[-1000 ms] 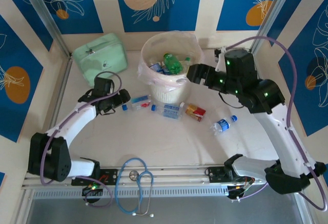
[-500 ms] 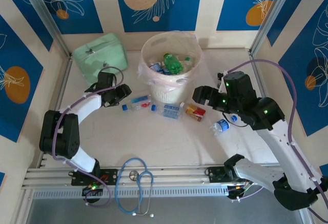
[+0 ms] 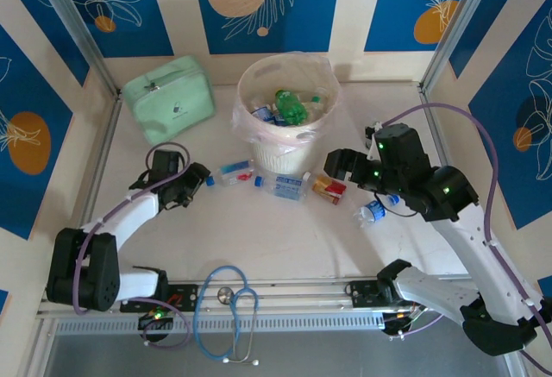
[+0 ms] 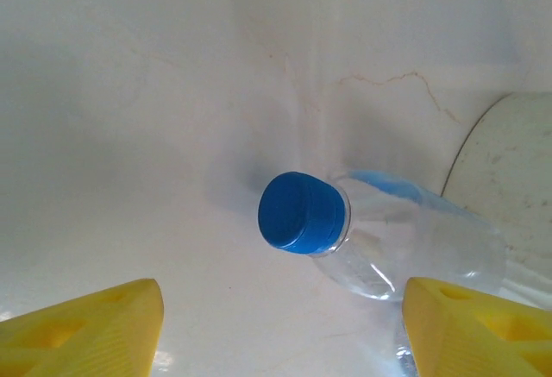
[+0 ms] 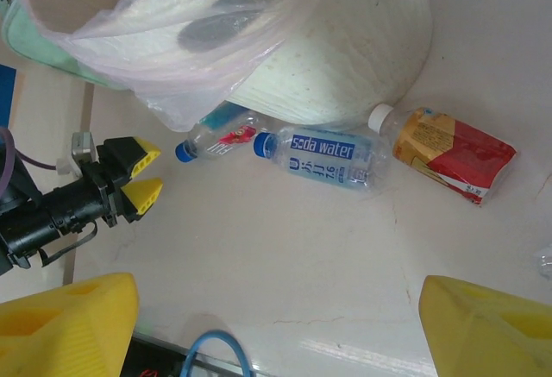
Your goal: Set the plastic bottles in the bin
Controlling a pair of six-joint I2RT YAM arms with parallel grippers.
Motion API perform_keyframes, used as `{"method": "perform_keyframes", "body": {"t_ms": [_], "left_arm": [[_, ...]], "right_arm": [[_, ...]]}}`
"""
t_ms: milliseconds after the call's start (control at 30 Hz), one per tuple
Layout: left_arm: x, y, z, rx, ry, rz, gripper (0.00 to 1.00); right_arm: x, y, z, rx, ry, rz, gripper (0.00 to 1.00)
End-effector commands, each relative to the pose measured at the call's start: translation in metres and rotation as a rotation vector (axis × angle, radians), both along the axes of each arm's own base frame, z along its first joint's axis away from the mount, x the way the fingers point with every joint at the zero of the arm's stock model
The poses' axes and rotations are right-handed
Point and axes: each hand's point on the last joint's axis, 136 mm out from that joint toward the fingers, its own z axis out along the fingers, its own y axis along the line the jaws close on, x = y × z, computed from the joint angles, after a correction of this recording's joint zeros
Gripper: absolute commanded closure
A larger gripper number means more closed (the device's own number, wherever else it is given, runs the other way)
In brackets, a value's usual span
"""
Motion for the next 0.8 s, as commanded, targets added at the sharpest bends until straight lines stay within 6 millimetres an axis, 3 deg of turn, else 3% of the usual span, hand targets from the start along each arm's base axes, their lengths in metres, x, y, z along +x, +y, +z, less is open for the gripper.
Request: {"method": "perform_keyframes", "body": {"t_ms": [0, 200, 500, 767], "left_arm": [[0.008, -0.005, -0.003, -0.140, 0.007, 0.106, 0.27], [0.016, -0.011, -0.023, -0.244, 0.014, 0.180, 0.25], [0.036, -0.017, -0.035, -0.320, -0.011, 0.214, 0.25], [0.046, -0.031, -0.046, -0.421, -0.005, 0.227, 0.33]], "right_arm": [[-0.001, -0.002, -0.003, -0.004, 0.001, -0.014, 0.15], [-0.002, -0.003, -0.005, -0.013, 0.001, -0.014, 0.15], [0.000, 0.005, -0.008, 0.001, 0.020, 0.012, 0.15], [0.002, 0.004, -0.010, -0.010, 0.023, 0.005, 0.15]]}}
